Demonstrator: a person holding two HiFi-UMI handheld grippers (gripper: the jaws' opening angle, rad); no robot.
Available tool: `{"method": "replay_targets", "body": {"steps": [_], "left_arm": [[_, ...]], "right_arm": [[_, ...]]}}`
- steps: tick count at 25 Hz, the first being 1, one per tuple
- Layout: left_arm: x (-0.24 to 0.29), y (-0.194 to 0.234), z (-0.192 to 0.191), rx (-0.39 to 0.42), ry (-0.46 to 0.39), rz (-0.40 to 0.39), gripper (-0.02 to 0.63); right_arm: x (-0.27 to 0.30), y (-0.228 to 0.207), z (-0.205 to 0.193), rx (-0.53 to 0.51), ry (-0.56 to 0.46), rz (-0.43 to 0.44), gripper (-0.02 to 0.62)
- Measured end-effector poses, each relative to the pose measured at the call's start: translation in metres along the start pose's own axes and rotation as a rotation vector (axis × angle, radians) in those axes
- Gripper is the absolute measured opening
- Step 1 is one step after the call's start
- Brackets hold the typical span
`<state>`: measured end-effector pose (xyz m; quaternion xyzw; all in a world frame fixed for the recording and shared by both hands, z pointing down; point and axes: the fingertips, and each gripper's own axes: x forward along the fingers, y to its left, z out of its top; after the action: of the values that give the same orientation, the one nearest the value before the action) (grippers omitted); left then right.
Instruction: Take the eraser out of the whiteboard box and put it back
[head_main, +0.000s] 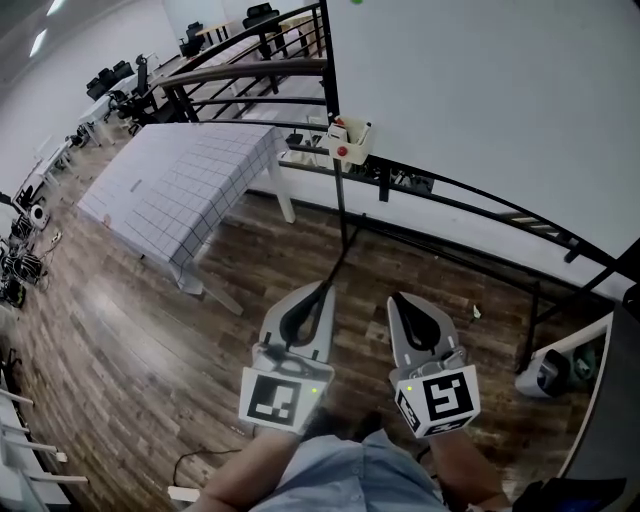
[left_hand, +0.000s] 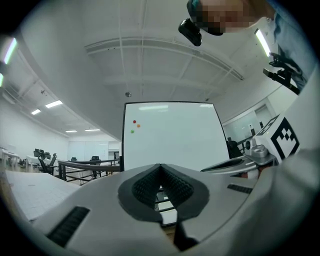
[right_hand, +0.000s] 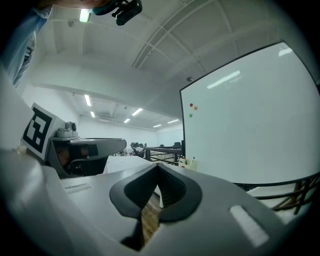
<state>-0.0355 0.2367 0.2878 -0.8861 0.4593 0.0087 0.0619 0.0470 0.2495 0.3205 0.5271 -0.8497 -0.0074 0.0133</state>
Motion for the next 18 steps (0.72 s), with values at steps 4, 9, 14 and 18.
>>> {"method": "replay_targets", "body": {"steps": [4,9,14,18], "left_arm": [[0.008,0.003,0.0,0.004,-0.002,0.006,-0.002],[0.027,0.016,-0.012,-0.014,0.009,-0.003,-0.002],[0.058,0.048,-0.027,-0.03,0.009,-0.013,-0.002],[0.089,0.082,-0.036,-0.025,0.009,-0.03,-0.002]], "right_arm": [[0.007,-0.003,-0.003,0.006,0.009,0.012,-0.015],[0.027,-0.013,-0.014,0.01,0.032,0.012,-0.015],[0.07,-0.027,-0.02,0.018,0.047,0.001,-0.015],[0.117,-0.038,-0.021,0.028,0.053,-0.011,-0.015]]}}
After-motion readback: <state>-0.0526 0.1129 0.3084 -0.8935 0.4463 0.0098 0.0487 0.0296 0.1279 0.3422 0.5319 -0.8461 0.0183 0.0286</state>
